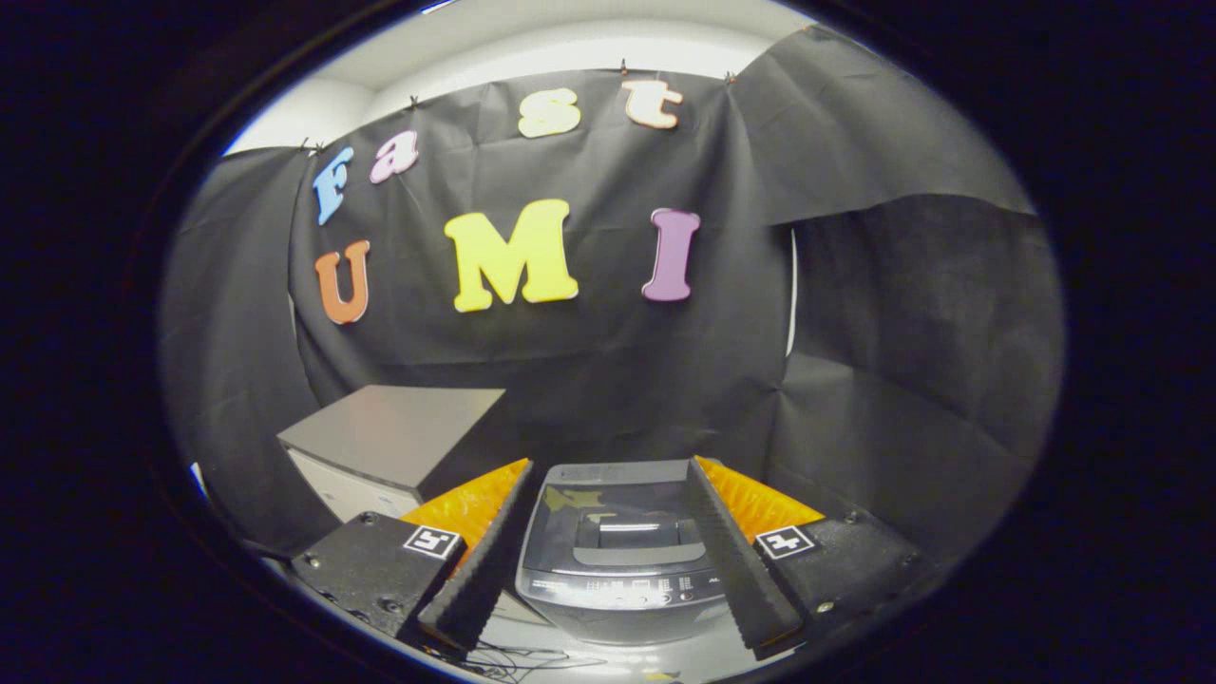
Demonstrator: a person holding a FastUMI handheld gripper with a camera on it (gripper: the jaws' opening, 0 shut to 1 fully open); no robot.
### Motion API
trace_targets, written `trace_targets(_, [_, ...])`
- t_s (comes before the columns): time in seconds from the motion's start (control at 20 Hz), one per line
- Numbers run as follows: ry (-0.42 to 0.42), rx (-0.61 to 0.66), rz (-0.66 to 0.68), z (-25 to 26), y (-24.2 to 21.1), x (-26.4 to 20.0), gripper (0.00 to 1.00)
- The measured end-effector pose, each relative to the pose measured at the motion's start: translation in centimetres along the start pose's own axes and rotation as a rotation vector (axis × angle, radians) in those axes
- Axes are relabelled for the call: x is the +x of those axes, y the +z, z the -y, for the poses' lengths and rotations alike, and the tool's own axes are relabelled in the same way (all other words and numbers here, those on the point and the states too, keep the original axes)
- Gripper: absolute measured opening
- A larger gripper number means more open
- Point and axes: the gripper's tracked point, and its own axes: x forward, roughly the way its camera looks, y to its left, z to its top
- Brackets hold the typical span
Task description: Put the clothes into the washing machine and then close the washing machine lid.
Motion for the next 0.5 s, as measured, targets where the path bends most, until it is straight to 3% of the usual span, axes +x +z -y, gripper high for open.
trace_targets(0.35, [0.017, -0.037, 0.241, -6.5, 2.6, -17.1, 0.98])
trace_targets(0.5, [-0.009, -0.066, 0.274, -7.4, 0.9, -24.1, 0.98])
